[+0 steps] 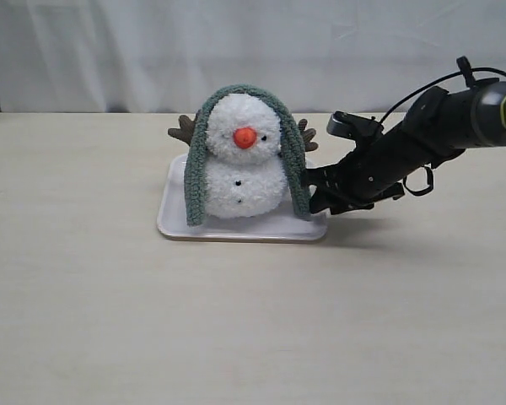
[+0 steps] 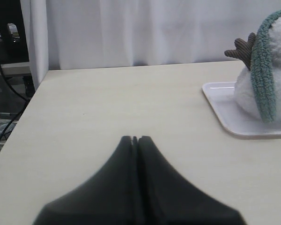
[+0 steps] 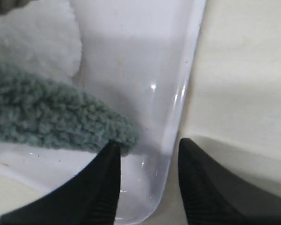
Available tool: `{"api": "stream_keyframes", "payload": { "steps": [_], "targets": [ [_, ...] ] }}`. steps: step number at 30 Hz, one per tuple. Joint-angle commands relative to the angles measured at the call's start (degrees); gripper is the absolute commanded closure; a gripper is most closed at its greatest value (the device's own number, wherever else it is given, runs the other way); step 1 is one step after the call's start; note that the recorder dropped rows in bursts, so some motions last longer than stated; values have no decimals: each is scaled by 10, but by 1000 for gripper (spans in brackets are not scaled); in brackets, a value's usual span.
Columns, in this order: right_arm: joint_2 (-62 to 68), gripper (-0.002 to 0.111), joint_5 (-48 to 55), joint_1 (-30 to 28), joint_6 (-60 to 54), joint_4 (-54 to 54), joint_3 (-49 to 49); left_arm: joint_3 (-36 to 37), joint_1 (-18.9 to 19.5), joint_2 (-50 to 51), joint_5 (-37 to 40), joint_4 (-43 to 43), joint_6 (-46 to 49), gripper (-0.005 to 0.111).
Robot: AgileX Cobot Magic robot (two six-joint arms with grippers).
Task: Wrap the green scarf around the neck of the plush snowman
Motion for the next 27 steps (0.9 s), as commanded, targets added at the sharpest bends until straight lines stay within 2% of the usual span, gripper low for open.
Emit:
{"api": "stream_keyframes", "payload": {
  "steps": [1, 12, 14, 19, 27],
  "targets": [
    [13, 73, -32, 0, 4, -1, 2, 2, -1, -2, -4, -1, -1, 107],
    [35, 73, -27, 0, 13, -1, 2, 2, -1, -2, -4, -1, -1, 107],
    [34, 77, -16, 0, 15, -1, 2, 2, -1, -2, -4, -1, -1, 107],
    [34, 102, 12, 0, 22, 4, 2, 2, -1, -2, -4, -1, -1, 107],
    [32, 104, 52, 0, 27, 52, 10, 2, -1, -2, -4, -1, -1, 107]
  ]
}}
